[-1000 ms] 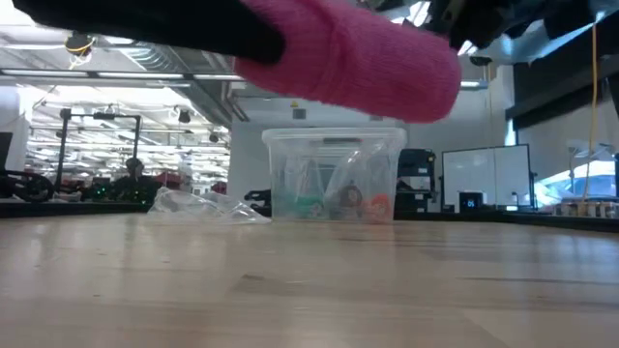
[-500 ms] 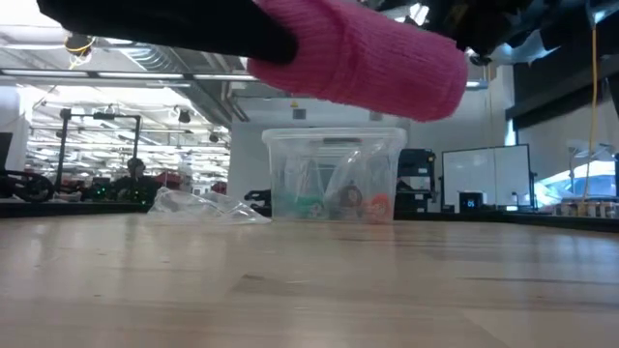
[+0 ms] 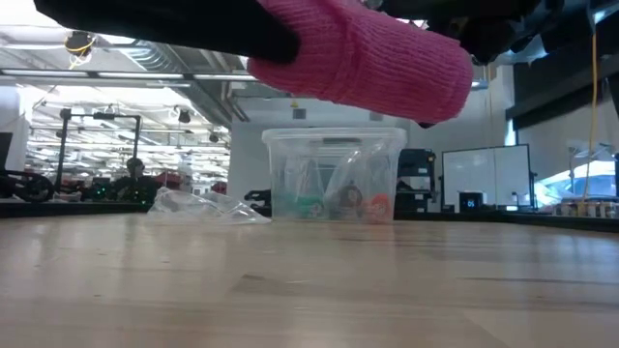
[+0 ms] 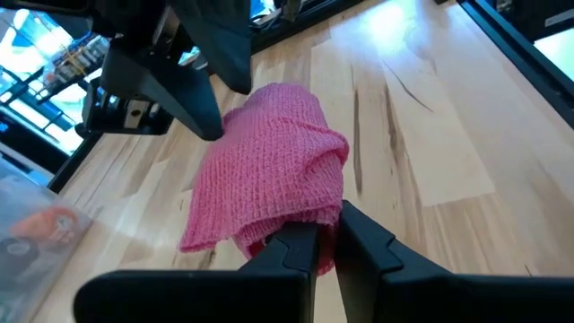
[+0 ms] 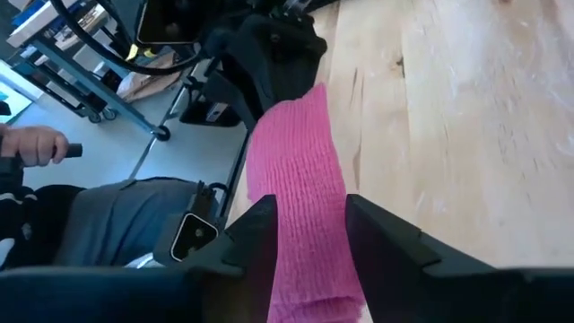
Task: Roll bandage
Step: Roll the pink bandage
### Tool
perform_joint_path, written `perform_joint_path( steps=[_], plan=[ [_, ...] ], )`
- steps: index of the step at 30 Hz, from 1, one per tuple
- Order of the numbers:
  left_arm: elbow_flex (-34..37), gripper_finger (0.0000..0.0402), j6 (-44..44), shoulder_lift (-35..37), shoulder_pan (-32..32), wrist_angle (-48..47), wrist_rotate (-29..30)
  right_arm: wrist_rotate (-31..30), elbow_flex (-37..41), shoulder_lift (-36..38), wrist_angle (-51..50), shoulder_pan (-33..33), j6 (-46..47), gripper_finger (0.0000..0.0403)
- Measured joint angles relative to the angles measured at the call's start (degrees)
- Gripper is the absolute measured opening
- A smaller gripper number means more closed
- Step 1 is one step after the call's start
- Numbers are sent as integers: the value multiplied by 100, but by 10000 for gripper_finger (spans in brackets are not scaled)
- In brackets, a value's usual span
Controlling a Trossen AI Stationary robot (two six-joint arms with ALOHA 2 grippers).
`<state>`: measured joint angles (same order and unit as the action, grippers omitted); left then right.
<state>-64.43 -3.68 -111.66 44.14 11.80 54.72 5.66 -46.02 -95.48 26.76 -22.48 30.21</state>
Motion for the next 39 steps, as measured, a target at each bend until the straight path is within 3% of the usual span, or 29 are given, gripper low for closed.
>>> perform_joint_path(
  steps=[8,12,16,18,20,24,27,30,32,35,39],
  plan=[
    [1,17,-62,-4,-37,67,-9,15,0,0,-313,108,-161,136],
    [1,17,-481,5,-31,68,-5,685,0,197,-669,292,-165,136],
    [9,17,-788,174,58,28,163,1207,0,815,-1700,387,-54,136],
    [46,17,-792,361,143,21,468,1070,0,1216,-2284,332,-250,136],
    [124,17,-794,605,237,86,725,563,27,1600,-2552,110,-546,136],
    [381,17,-795,1022,295,110,621,-689,469,2015,-1595,-508,-1352,136],
    [738,17,-1145,1266,266,199,366,-1631,1035,1877,198,-929,-1826,136],
    [1252,17,-1225,1387,247,1147,236,-2290,1354,1381,1986,-1118,-2098,136],
    [1558,17,-985,1390,192,2157,-71,-2350,1345,957,2710,-1126,-2113,136],
    [1823,17,-751,1396,12,3215,-661,-2039,1076,495,2961,-1128,-2177,136],
    [1903,17,-744,1394,-151,3365,-747,-1899,663,291,2236,-1130,-2324,136]
  ],
)
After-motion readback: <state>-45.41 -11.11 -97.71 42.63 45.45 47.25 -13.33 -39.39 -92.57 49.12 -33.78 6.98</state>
